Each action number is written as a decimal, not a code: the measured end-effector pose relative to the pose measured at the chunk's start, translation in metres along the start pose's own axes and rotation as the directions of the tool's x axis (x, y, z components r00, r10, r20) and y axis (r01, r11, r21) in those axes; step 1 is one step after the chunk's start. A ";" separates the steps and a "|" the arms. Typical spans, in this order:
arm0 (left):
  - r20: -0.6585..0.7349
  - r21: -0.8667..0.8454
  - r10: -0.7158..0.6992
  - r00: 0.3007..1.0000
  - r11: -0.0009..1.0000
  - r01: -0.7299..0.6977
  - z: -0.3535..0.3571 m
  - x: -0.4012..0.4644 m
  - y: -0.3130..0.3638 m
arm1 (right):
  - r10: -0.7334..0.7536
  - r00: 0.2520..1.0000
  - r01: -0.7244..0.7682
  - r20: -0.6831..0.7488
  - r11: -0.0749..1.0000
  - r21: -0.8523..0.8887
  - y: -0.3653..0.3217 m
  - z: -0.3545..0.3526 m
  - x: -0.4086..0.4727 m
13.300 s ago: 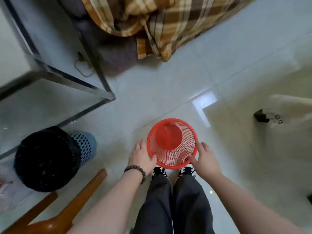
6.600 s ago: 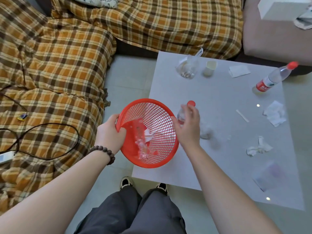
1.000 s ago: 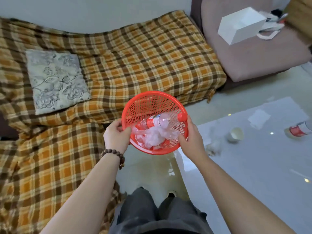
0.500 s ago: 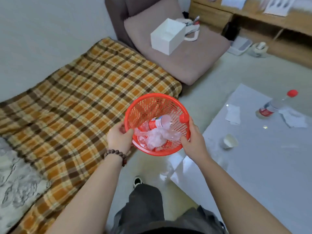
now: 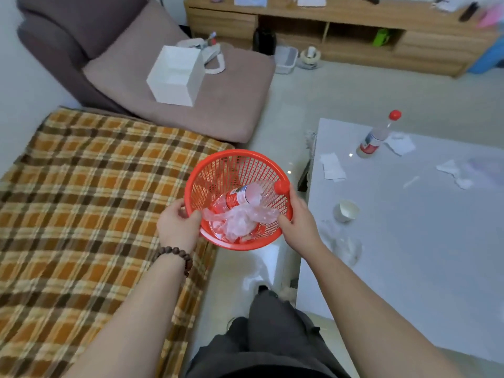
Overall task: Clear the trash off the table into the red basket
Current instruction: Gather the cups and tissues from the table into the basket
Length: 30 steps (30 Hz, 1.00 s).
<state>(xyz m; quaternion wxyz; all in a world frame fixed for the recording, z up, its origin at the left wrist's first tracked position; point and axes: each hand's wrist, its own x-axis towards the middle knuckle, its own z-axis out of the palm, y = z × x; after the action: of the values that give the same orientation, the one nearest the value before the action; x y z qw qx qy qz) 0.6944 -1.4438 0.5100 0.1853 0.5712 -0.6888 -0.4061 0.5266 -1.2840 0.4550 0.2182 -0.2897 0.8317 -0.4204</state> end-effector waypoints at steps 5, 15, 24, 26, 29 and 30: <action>0.097 0.056 0.118 0.988 0.991 -0.124 0.037 0.043 0.029 | 0.104 0.991 -0.099 -0.089 0.994 0.056 0.020 -0.008 0.026; 0.300 0.071 0.318 0.899 0.933 -0.353 0.141 0.159 0.125 | 0.252 0.924 -0.197 -0.287 0.958 0.206 0.049 -0.037 0.140; 0.483 0.063 0.414 0.772 0.862 -0.502 0.232 0.189 0.208 | 0.402 0.797 -0.311 -0.450 0.913 0.264 0.078 -0.095 0.178; 0.513 0.074 0.429 0.744 0.841 -0.536 0.250 0.190 0.216 | 0.446 0.763 -0.339 -0.469 0.893 0.297 0.084 -0.098 0.177; 0.581 0.097 0.425 0.694 0.810 -0.578 0.275 0.189 0.228 | 0.539 0.683 -0.396 -0.494 0.840 0.370 0.094 -0.099 0.174; 0.605 0.097 0.417 0.679 0.807 -0.582 0.283 0.189 0.232 | 0.566 0.656 -0.409 -0.499 0.822 0.395 0.097 -0.099 0.172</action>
<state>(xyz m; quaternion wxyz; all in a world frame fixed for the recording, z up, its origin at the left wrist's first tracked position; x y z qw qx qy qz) 0.2905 -1.5181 0.4799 -0.0017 0.2351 -0.8927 -0.3844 0.3107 -1.2956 0.4087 0.0849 0.1234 0.8441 -0.5148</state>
